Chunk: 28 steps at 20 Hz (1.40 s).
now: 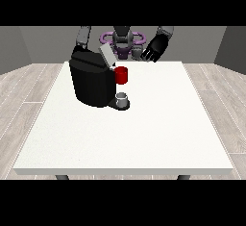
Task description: Insert the coffee pod into the coffee machine and close the lid
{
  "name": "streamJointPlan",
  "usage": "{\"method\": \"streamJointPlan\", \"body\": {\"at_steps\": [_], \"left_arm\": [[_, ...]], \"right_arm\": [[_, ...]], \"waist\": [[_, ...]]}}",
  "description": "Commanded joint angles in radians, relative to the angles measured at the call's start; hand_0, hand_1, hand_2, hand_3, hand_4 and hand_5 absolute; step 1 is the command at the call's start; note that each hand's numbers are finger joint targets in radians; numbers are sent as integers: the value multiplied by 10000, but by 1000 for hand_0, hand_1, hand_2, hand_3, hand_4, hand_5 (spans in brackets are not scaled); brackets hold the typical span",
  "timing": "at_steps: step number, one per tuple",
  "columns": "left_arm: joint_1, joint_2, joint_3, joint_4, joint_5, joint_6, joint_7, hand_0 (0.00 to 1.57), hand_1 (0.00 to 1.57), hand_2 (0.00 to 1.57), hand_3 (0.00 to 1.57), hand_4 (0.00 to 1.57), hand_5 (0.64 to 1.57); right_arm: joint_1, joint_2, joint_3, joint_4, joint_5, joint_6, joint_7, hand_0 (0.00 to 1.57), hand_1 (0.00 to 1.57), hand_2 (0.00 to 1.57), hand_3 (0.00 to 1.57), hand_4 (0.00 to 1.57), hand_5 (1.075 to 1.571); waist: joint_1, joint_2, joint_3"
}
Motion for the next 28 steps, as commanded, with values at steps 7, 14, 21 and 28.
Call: {"method": "streamJointPlan", "body": {"at_steps": [7, 14, 21, 28], "left_arm": [[-2392, -52, 1382, 416, 820, -888, 1767, 1235, 1235, 1265, 1266, 502, 1571], [-3419, 909, 1584, 764, 466, -420, 1372, 1155, 1155, 1247, 1266, 484, 1571], [-3934, 1813, 1970, 1276, 594, -753, 774, 1265, 1265, 1303, 1256, 465, 1571], [-4030, 1152, 1598, 1356, 233, -376, 1216, 1188, 1188, 1258, 1219, 461, 1571]], "right_arm": [[-427, 276, 344, -549, 22, 91, -114, 0, 0, 0, 0, 0, 1571], [-1423, 250, 419, -1388, 309, -348, 273, 0, 0, 0, 0, 0, 1571], [-1821, -286, 26, -2007, -196, 293, 949, 0, 0, 0, 0, 0, 1571], [-1659, -64, -21, -1679, -105, -43, 522, 0, 0, 0, 0, 100, 1571]], "waist": [[-1011, 373, 0], [-1733, 1765, -2], [-2099, 2235, -4], [-2021, 2330, 0]]}}
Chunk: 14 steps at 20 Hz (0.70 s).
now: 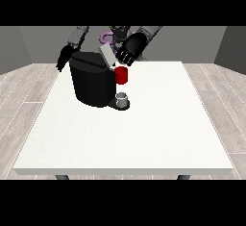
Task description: Insert the coffee pod into the coffee machine and close the lid
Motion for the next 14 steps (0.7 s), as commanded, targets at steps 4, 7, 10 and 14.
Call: {"method": "streamJointPlan", "body": {"at_steps": [4, 7, 10, 14], "left_arm": [[-112, -41, -110, 124, -105, 2, -306, 1248, 1248, 1286, 1244, 445, 1571], [-104, -621, -238, 88, -204, 386, -5, 1251, 1251, 1290, 1217, 425, 1571], [-119, -361, -93, 295, -145, 209, -70, 1200, 1200, 1245, 1209, 439, 1571], [-318, -418, -47, 344, -116, 286, -189, 1196, 1196, 1252, 1201, 418, 1571]], "right_arm": [[-245, -264, -392, 233, -106, -52, -49, 0, 0, 0, 0, 0, 1571], [-440, -209, -439, 455, -74, -179, -33, 0, 0, 0, 0, 223, 1571], [137, -106, -236, 422, 18, -124, -796, 0, 0, 0, 0, 33, 1571], [-19, -175, -241, 405, -25, -6, -582, 0, 0, 0, 0, 169, 1571]], "waist": [[245, 297, 0], [357, 285, 1], [156, 423, 2], [123, 466, 2]]}}
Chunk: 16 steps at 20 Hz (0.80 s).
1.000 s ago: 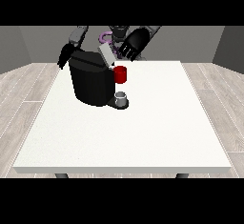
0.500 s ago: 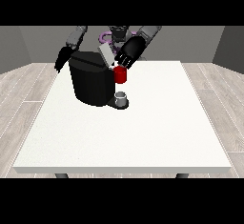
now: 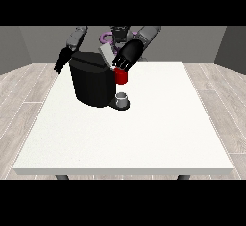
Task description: Insert the coffee pod into the coffee machine and close the lid
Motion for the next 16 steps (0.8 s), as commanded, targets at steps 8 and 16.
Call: {"method": "streamJointPlan", "body": {"at_steps": [8, 16], "left_arm": [[-293, 463, 163, 389, -79, 63, -471, 1225, 1225, 1261, 1206, 376, 1571], [104, 136, 17, 201, -365, 1109, -754, 1180, 1180, 1198, 1170, 351, 1571]], "right_arm": [[-200, 210, 146, -354, -9, -88, 358, 0, 0, 0, 0, 0, 1571], [-102, -293, -15, -298, -39, 259, 314, 0, 0, 0, 0, 0, 1571]], "waist": [[-151, 189, -1], [-154, 168, -1]]}}
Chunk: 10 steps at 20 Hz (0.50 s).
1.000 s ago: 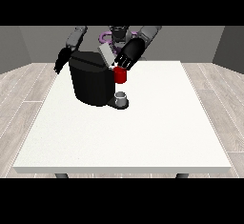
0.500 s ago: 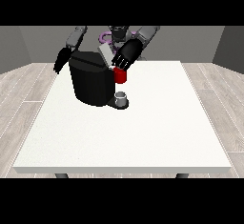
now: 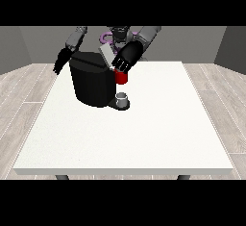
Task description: Insert the coffee pod into the coffee machine and close the lid
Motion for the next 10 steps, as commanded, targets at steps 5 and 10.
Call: {"method": "streamJointPlan", "body": {"at_steps": [5, 10], "left_arm": [[31, -108, -517, 18, -682, 530, 33, 1216, 1216, 1228, 1104, 0, 1571], [176, 287, -756, 154, -1197, 998, -256, 1160, 1160, 1178, 1050, 0, 1571]], "right_arm": [[-53, 285, 202, -15, 306, -429, 194, 0, 0, 0, 0, 145, 1571], [-144, 109, 61, -289, 8, -114, 87, 0, 0, 0, 0, 0, 1571]], "waist": [[58, -116, 2], [-283, 297, 2]]}}
